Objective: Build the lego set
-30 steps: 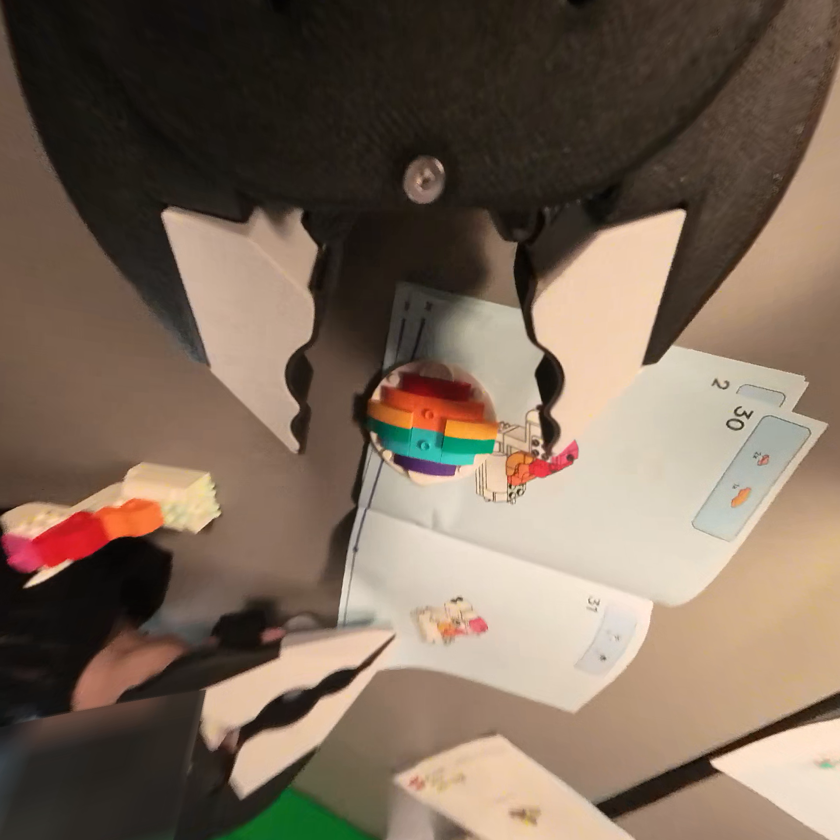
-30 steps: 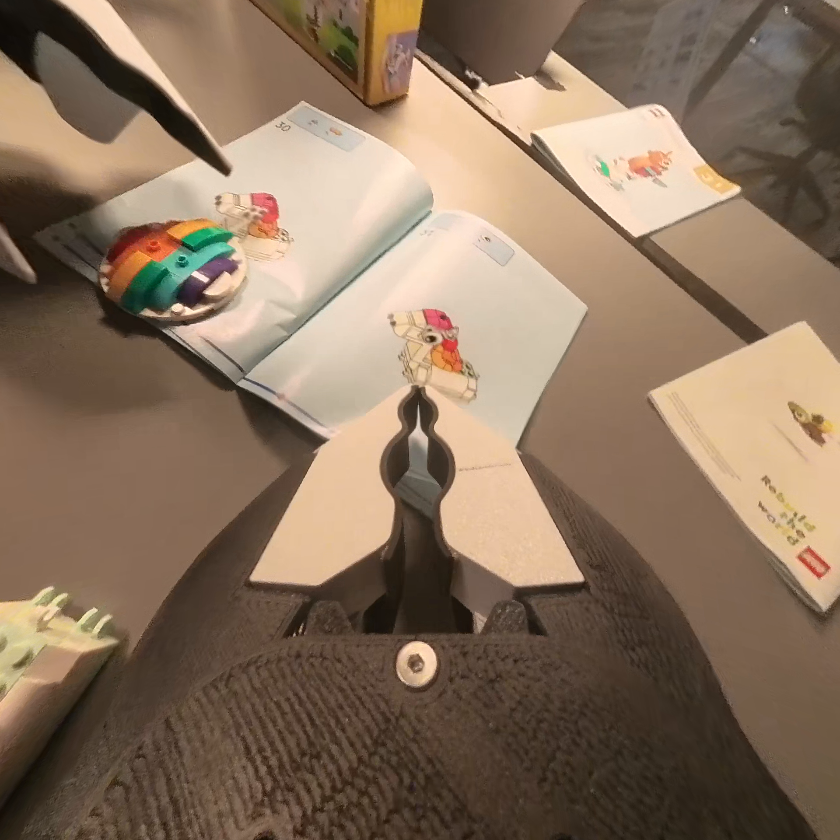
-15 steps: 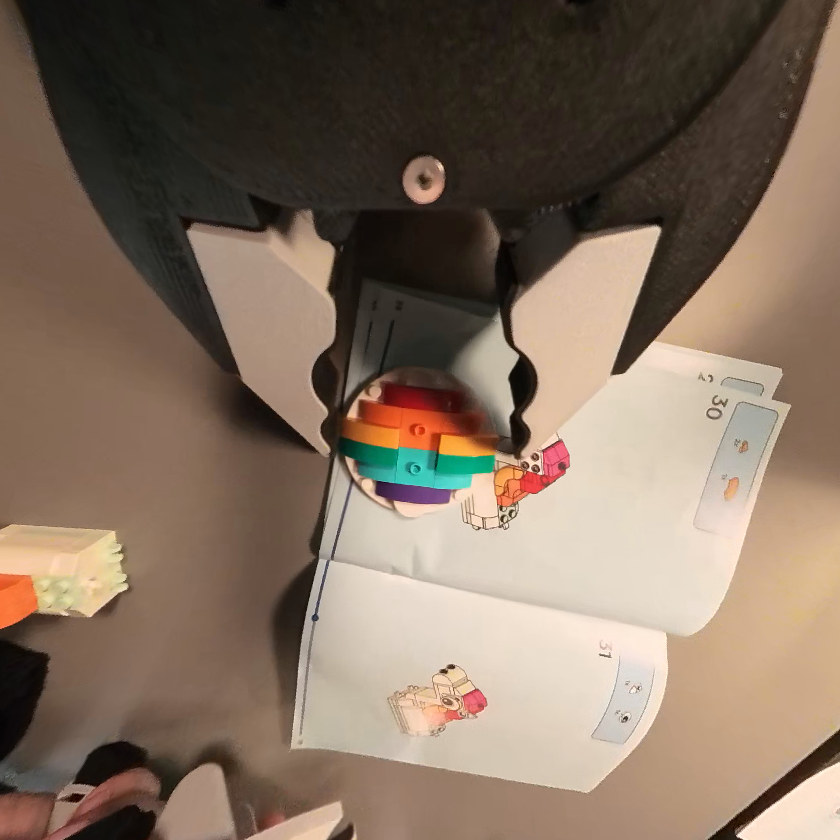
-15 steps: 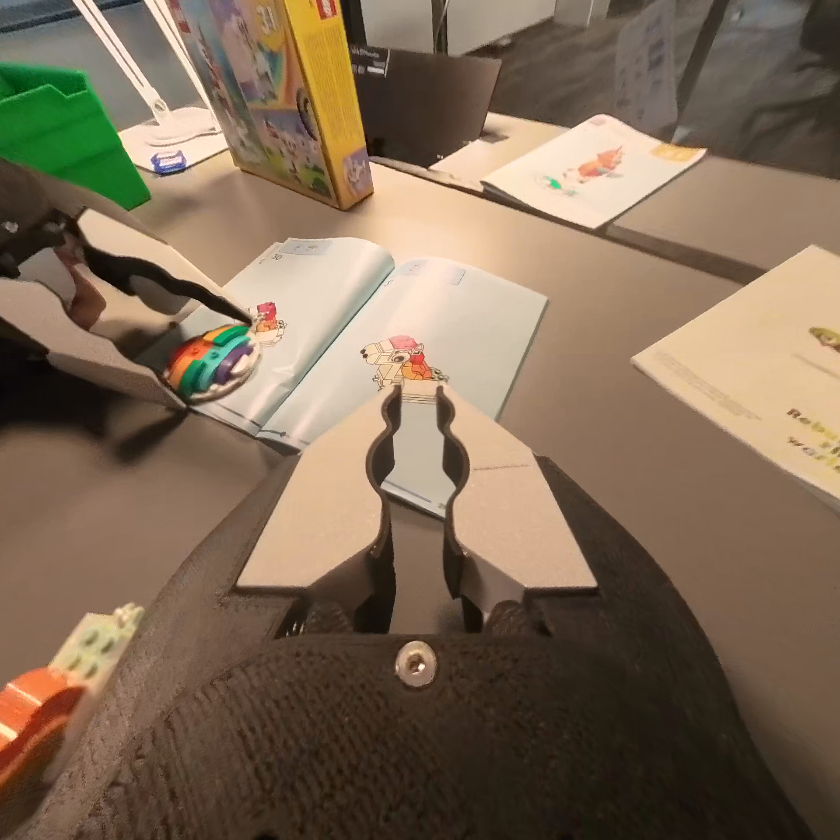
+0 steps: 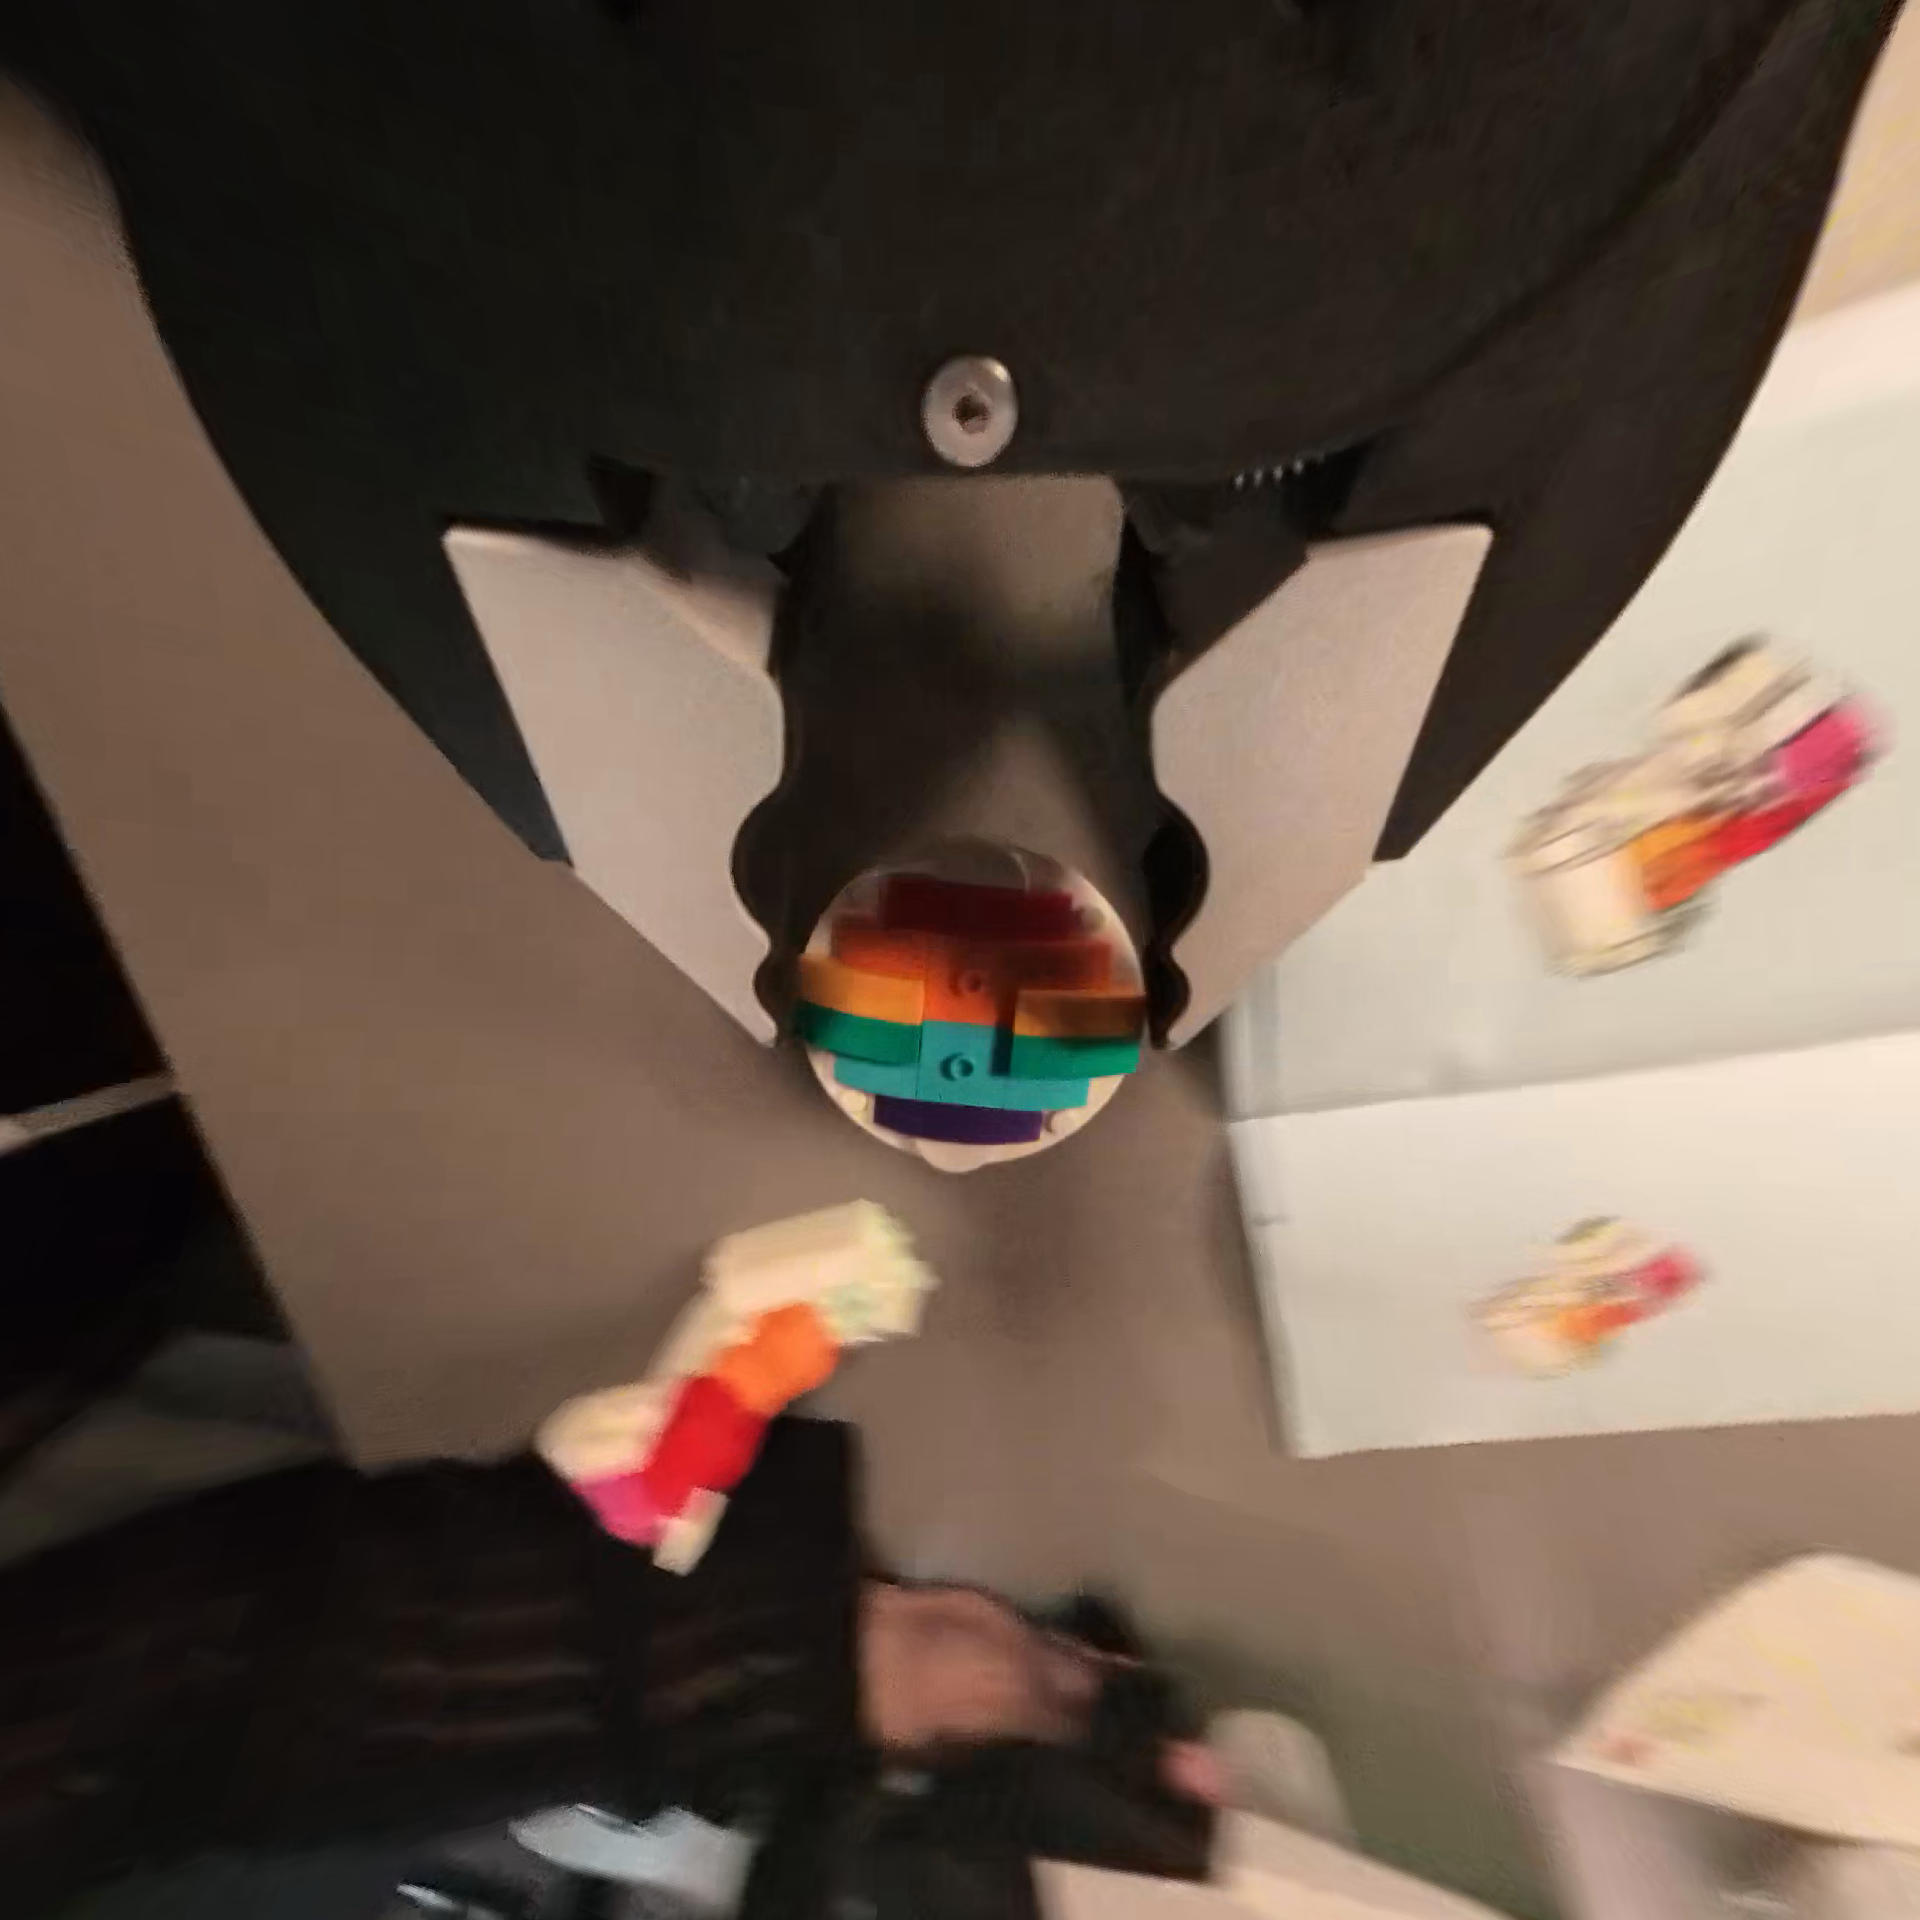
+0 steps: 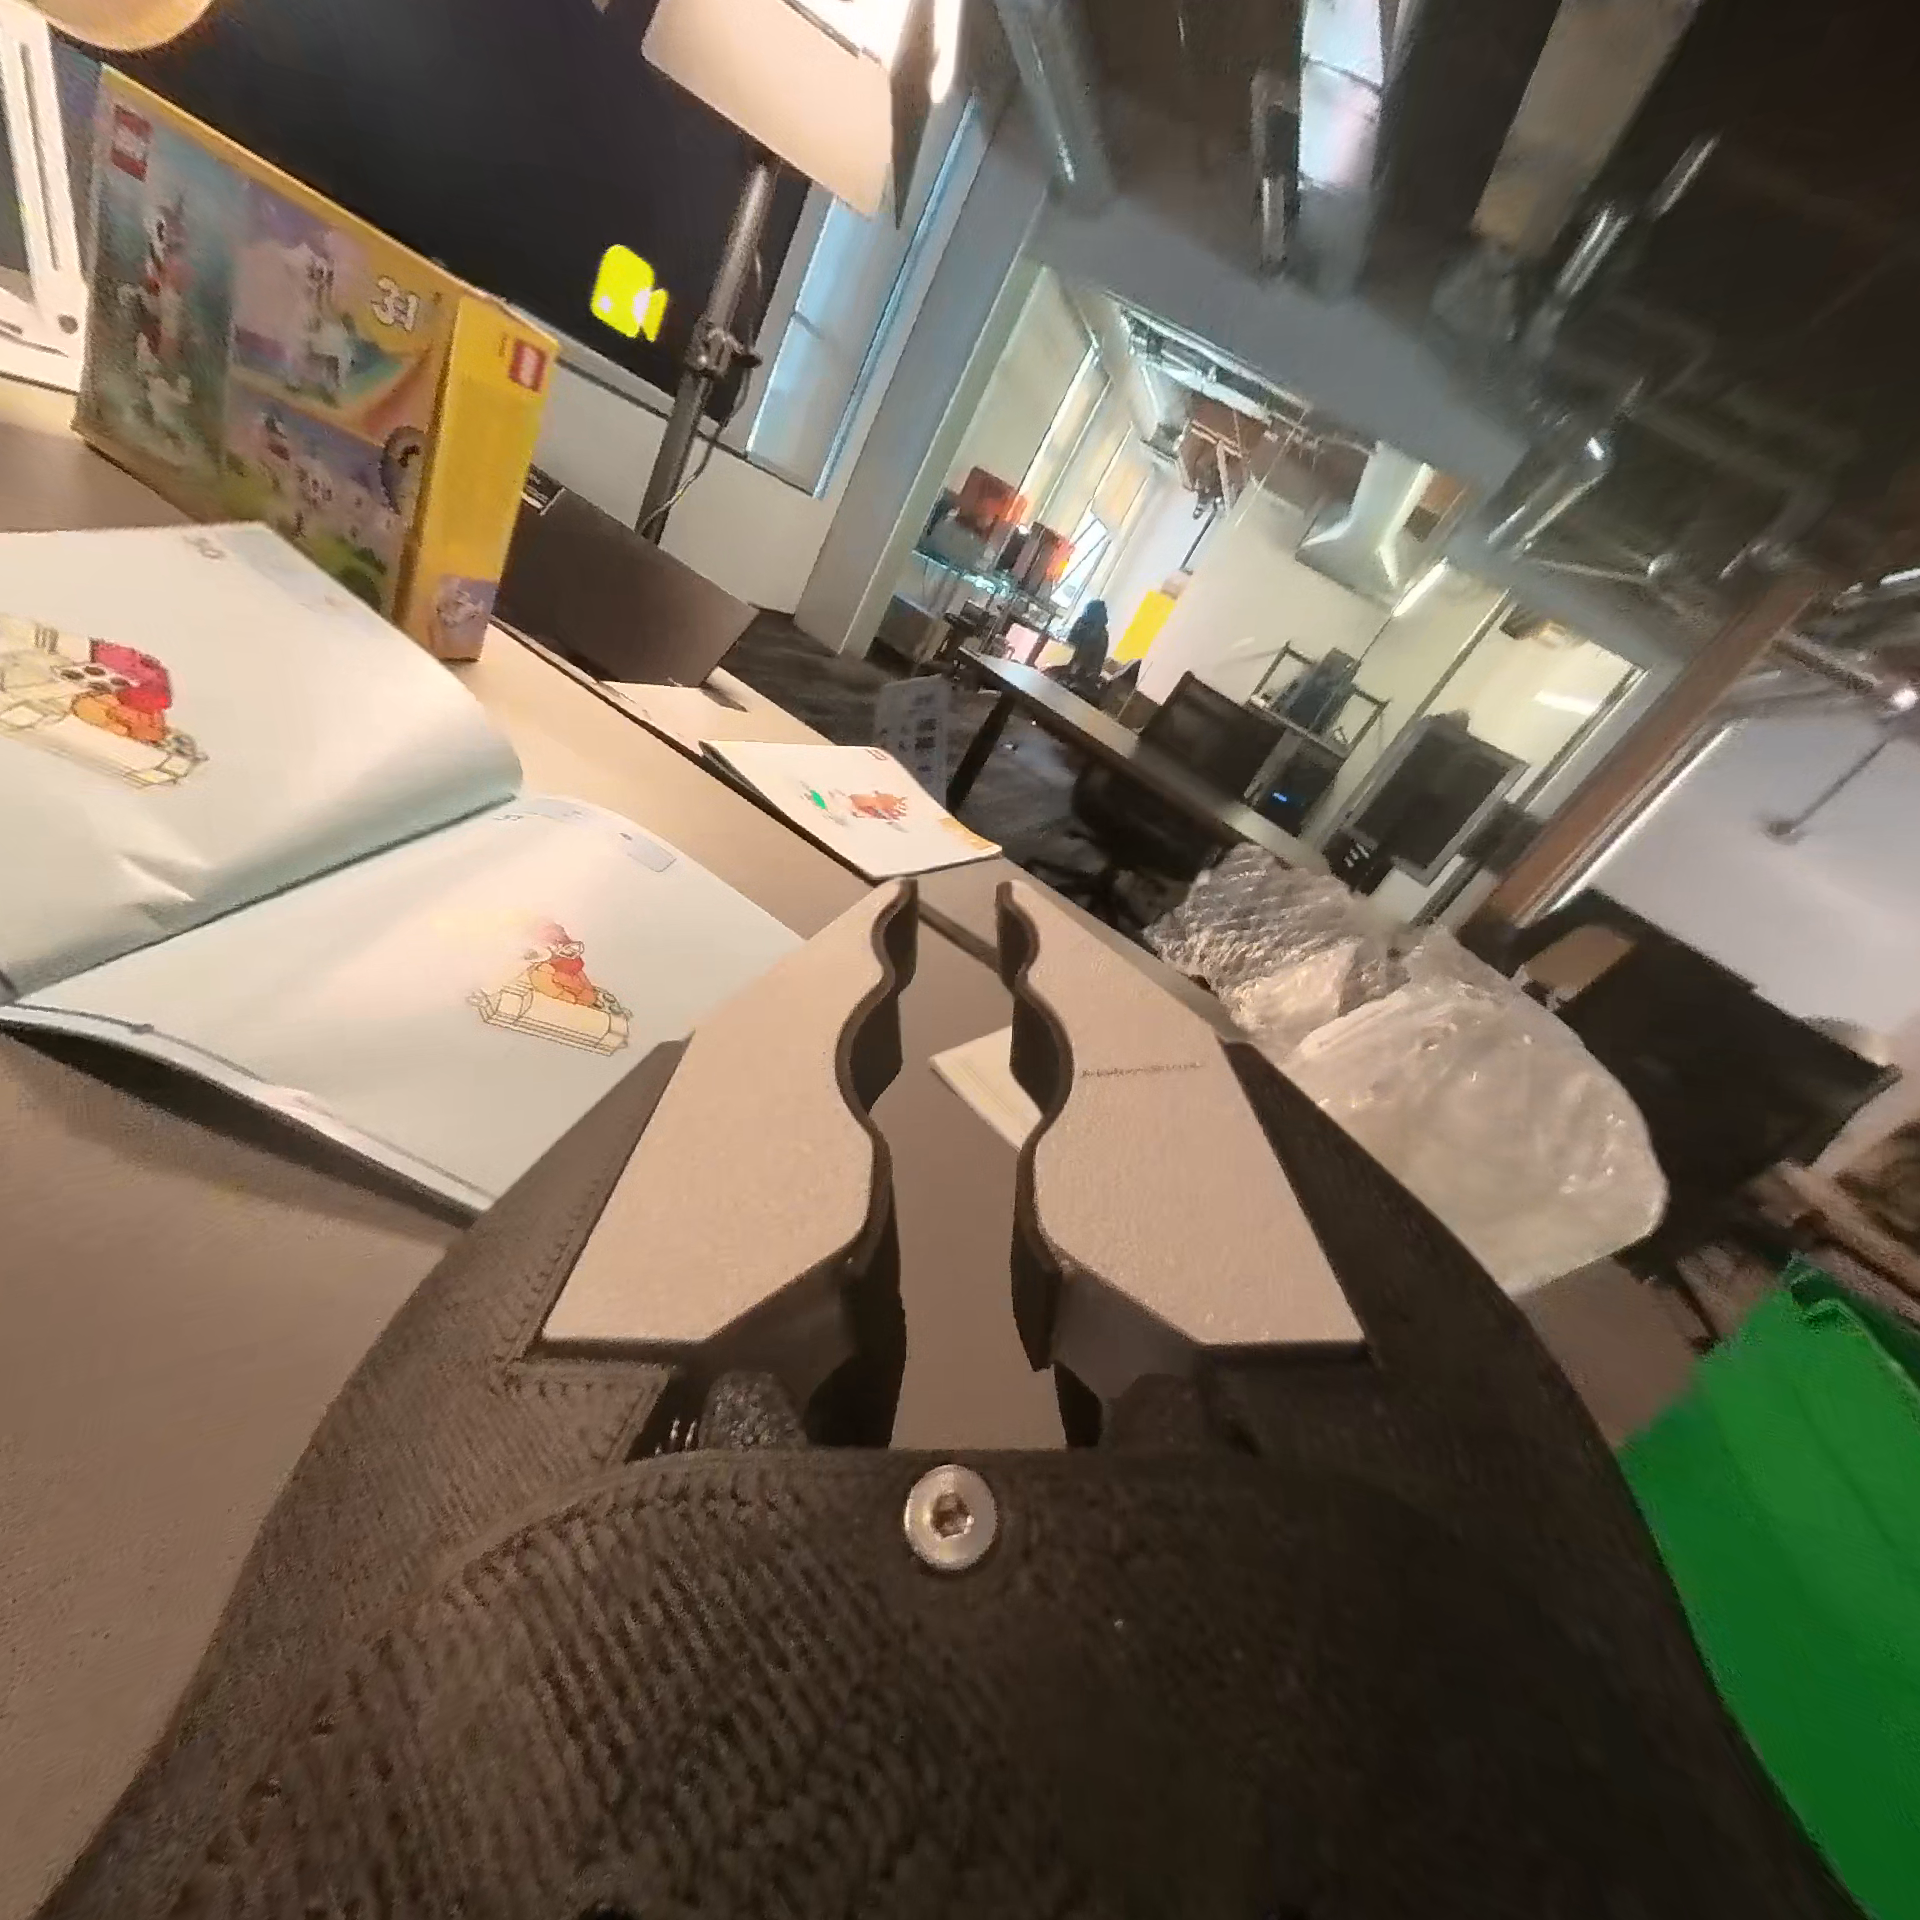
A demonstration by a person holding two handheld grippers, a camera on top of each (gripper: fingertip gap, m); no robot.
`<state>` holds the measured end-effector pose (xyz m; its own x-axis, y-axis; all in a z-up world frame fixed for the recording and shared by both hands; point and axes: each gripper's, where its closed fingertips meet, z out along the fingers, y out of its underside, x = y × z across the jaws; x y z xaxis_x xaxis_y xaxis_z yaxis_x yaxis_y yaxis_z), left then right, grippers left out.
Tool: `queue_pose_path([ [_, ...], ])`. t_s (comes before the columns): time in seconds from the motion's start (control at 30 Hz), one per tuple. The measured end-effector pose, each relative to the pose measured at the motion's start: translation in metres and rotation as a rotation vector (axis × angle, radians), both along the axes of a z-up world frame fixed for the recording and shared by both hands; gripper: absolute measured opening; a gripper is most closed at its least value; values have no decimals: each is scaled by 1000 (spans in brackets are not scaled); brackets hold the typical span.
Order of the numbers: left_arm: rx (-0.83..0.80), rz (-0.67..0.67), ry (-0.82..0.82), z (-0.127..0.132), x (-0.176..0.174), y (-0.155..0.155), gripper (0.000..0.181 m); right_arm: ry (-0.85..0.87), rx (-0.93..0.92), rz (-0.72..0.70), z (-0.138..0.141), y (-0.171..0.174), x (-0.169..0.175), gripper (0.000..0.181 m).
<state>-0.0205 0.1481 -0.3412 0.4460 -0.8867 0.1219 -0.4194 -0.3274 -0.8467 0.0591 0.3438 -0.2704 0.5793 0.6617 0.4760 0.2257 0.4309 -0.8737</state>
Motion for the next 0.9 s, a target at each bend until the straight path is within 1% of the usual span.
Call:
queue_pose_path([
  [0.03, -17, -69, 20, -4, 9, -11, 67, -3, 10, 1, 0, -1, -1, 13],
  [0.1, -66, -145, 91, -20, 19, -25, 66, -11, 22, 4, 0, -2, -3, 12],
  [0.13, -84, -165, 124, -27, 21, -29, 66, -10, 27, 4, 0, -3, -3, 12],
  [0.2, -73, -187, 123, -28, 28, -32, 62, 0, 35, 5, 1, -3, -2, 12],
  [0.23, -81, -188, 131, -28, 28, -32, 65, 9, 39, 4, 2, -3, -2, 11],
  [0.27, -82, -185, 128, -26, 28, -32, 68, 20, 43, -1, 4, -2, -1, 11],
  [0.33, -63, -186, 85, -14, 30, -34, 74, 41, 50, -22, 6, 3, 2, 11],
  [0.4, -28, -156, 20, 8, 36, -29, 80, 53, 52, -50, 8, 8, 6, 11],
  [0.43, 7, -113, -10, 22, 39, -21, 79, 59, 51, -60, 8, 10, 7, 11],
  [0.5, 72, 52, -43, 48, 42, 9, 69, 74, 45, -74, 10, 13, 10, 11],
  [0.53, 72, 121, -38, 54, 44, 23, 69, 82, 40, -79, 11, 15, 11, 11],
  [0.6, 32, 208, -20, 56, 52, 46, 71, 96, 34, -82, 12, 16, 14, 11],
  [0.67, 19, 308, 23, 52, 55, 73, 66, 94, 35, -78, 12, 16, 15, 10],
  [0.73, 26, 424, 116, 39, 46, 101, 63, 92, 35, -71, 12, 15, 16, 9],
  [0.77, 21, 451, 158, 32, 44, 111, 62, 91, 35, -67, 12, 15, 16, 9],
  [0.8, 11, 459, 187, 25, 45, 118, 56, 91, 34, -67, 11, 16, 16, 9],
  [0.83, -2, 445, 201, 17, 48, 122, 44, 90, 32, -69, 11, 16, 16, 9],
  [0.87, -18, 414, 202, 10, 53, 123, 40, 88, 31, -70, 11, 17, 16, 8],
  [0.9, -31, 393, 206, 3, 56, 125, 41, 84, 31, -70, 11, 17, 15, 8],
])
